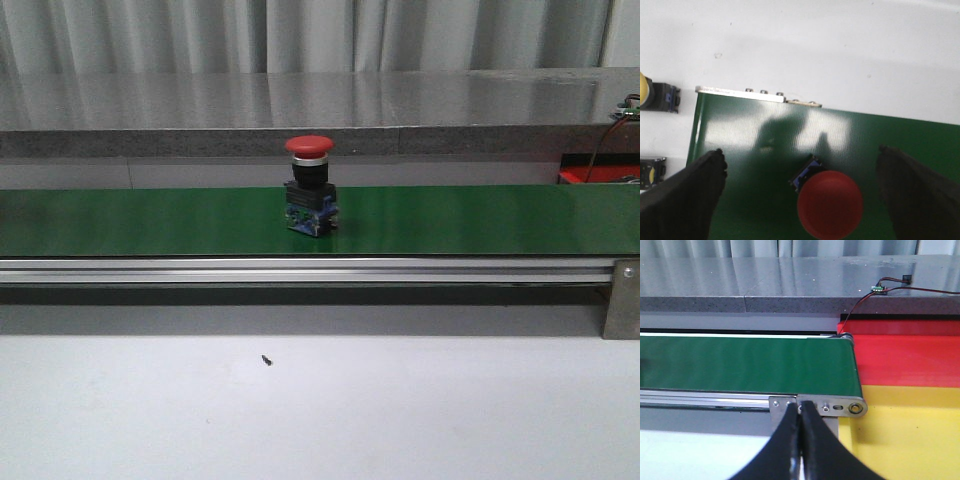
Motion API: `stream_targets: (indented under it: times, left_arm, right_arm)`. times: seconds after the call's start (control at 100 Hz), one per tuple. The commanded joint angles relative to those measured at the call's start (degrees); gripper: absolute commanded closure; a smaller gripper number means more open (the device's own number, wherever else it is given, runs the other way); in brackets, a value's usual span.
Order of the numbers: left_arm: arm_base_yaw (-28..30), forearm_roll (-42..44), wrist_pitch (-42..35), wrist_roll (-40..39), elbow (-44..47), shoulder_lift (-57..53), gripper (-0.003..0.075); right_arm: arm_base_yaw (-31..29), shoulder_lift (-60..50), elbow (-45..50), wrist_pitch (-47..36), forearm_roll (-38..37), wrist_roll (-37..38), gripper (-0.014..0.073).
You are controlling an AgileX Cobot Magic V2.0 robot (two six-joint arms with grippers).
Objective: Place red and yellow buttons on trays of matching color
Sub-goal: 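Release the second red button on the belt and raise the left gripper, then lower the right gripper onto the first red button at the belt end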
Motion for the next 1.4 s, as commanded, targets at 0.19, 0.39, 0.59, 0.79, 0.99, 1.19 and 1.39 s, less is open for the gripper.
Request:
stream_targets:
  times: [0.19, 0.39, 0.59, 0.79, 0.99, 1.19, 1.39]
  left_arm:
    - [-1.84, -7.74, -3.98, 6.89, -4.29, -10.33, 0.0121]
    - [-5.44, -8.03, -13.36, 9.41, 2.34, -22.50, 0.0124]
    - [-9.38, -7.93, -22.95, 10.73, 16.81, -35.82, 0.0241]
    - [-10.23, -7.93, -30.14, 10.82, 33.79, -49.05, 0.0478]
    - [-10.23, -8.04, -35.52, 10.82, 50.49, -61.06, 0.0739]
    - [-10.23, -8.04, -35.63, 10.82, 60.76, -71.17, 0.0739]
    - [-10.23, -8.04, -35.57, 10.82, 63.16, -75.06, 0.0739]
  right_arm:
    - [-0.12, -0.95, -1.06, -5.26, -0.58, -0.16, 0.0660]
    - [-0.12, -0.90, -1.11, -4.57, 0.10, -0.16, 0.0660]
    - [-0.12, 0.85, -2.48, -2.02, 4.70, -0.16, 0.0660]
    - [-0.12, 5.45, -7.21, -0.52, 4.70, -0.16, 0.0660]
    - [-0.12, 13.47, -16.75, 6.51, 4.70, -0.16, 0.0660]
    - [-0.12, 26.07, -29.46, 18.93, 4.70, -0.16, 0.0660]
    - [-0.12, 40.01, -41.52, 29.26, 4.70, -0.16, 0.0660]
